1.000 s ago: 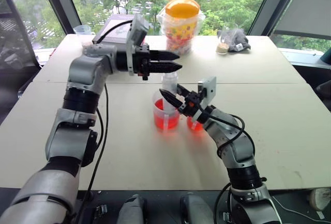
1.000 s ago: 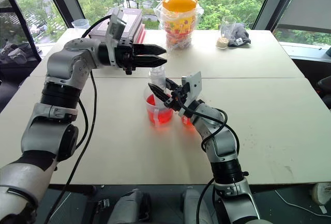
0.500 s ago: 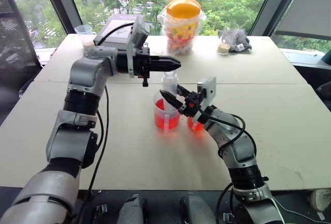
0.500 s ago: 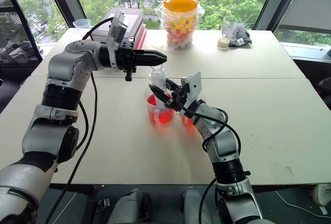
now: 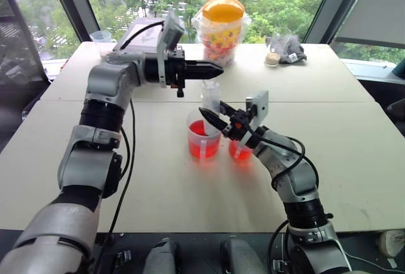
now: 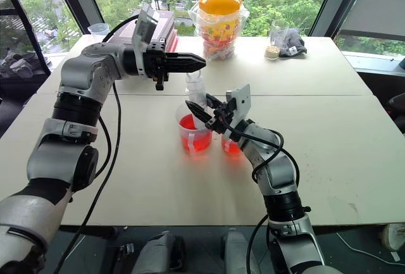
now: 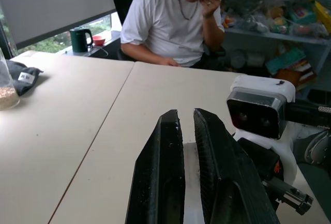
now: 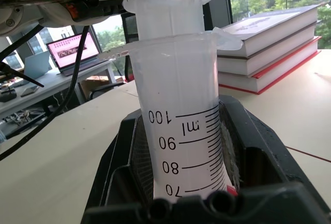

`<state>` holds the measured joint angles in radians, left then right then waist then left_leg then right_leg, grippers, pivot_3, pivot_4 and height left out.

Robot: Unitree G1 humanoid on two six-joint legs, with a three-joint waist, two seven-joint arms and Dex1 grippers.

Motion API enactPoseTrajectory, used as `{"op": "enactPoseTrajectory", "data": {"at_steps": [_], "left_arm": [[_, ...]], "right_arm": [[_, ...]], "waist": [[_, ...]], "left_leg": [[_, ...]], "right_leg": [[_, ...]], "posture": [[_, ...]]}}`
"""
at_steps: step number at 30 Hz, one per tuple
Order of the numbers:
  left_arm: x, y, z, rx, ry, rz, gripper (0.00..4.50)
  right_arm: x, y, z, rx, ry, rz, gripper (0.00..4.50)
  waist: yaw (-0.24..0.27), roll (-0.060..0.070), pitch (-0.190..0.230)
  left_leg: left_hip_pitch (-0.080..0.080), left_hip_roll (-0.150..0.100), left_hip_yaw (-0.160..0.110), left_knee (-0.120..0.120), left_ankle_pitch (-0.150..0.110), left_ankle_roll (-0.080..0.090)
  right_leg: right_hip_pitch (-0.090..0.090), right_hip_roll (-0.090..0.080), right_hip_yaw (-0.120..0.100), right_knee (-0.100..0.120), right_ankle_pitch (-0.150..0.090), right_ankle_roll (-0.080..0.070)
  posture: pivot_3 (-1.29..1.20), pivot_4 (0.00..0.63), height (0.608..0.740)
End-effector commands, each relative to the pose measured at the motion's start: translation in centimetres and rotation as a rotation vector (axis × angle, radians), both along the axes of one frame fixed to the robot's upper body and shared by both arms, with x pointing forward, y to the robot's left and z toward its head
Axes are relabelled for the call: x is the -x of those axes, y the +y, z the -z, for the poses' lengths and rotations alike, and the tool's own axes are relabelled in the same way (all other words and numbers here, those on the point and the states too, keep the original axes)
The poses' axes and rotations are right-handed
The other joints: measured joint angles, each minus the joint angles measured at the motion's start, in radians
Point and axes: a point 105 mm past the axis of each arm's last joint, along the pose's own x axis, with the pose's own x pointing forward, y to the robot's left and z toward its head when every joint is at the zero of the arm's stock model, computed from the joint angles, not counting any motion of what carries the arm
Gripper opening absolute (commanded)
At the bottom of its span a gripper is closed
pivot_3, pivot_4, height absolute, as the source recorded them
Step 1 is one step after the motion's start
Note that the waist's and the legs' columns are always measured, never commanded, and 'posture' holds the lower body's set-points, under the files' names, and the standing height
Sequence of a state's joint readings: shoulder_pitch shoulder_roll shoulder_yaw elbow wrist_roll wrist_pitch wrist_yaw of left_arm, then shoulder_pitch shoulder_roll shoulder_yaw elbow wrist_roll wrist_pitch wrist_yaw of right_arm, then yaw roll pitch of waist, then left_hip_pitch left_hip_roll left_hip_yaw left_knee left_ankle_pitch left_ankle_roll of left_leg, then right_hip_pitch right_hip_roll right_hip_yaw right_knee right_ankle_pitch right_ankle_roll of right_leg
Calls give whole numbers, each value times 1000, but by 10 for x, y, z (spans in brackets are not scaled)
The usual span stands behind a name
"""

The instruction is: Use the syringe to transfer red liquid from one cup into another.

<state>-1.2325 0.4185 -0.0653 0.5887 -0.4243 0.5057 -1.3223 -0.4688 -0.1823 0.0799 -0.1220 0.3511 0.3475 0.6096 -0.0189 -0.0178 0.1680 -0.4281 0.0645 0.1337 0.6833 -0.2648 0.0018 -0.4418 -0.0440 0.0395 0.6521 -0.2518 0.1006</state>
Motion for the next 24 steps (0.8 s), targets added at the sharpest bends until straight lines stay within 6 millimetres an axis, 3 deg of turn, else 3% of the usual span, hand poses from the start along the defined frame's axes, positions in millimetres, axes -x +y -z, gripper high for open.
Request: {"op": "enactPoseTrajectory", "data": {"at_steps": [1, 13, 21, 24], "left_arm": [[3, 14, -58, 87, -200, -71, 23], [2, 15, -61, 91, -210, -70, 23], [7, 13, -50, 71, -169, -27, 23], [11, 12, -41, 56, -133, -2, 1226]], "right_arm": [[15, 18, 24, 61, 60, -125, 1393], [15, 17, 22, 63, 53, -121, 1393], [12, 14, 2, 47, -10, -103, 1393], [10, 12, -15, 30, -57, -88, 1393]], "waist": [[0, 0, 0], [1, 0, 0], [0, 0, 0], [-2, 0, 0]], "left_leg": [[0, 0, 0, 0, 0, 0], [0, 0, 0, 0, 0, 0], [0, 0, 0, 0, 0, 0], [0, 0, 0, 0, 0, 0]], "right_leg": [[0, 0, 0, 0, 0, 0], [0, 0, 0, 0, 0, 0], [0, 0, 0, 0, 0, 0], [0, 0, 0, 0, 0, 0]], "posture": [[0, 150, 740], [0, 150, 740], [0, 150, 740], [0, 150, 740]]}}
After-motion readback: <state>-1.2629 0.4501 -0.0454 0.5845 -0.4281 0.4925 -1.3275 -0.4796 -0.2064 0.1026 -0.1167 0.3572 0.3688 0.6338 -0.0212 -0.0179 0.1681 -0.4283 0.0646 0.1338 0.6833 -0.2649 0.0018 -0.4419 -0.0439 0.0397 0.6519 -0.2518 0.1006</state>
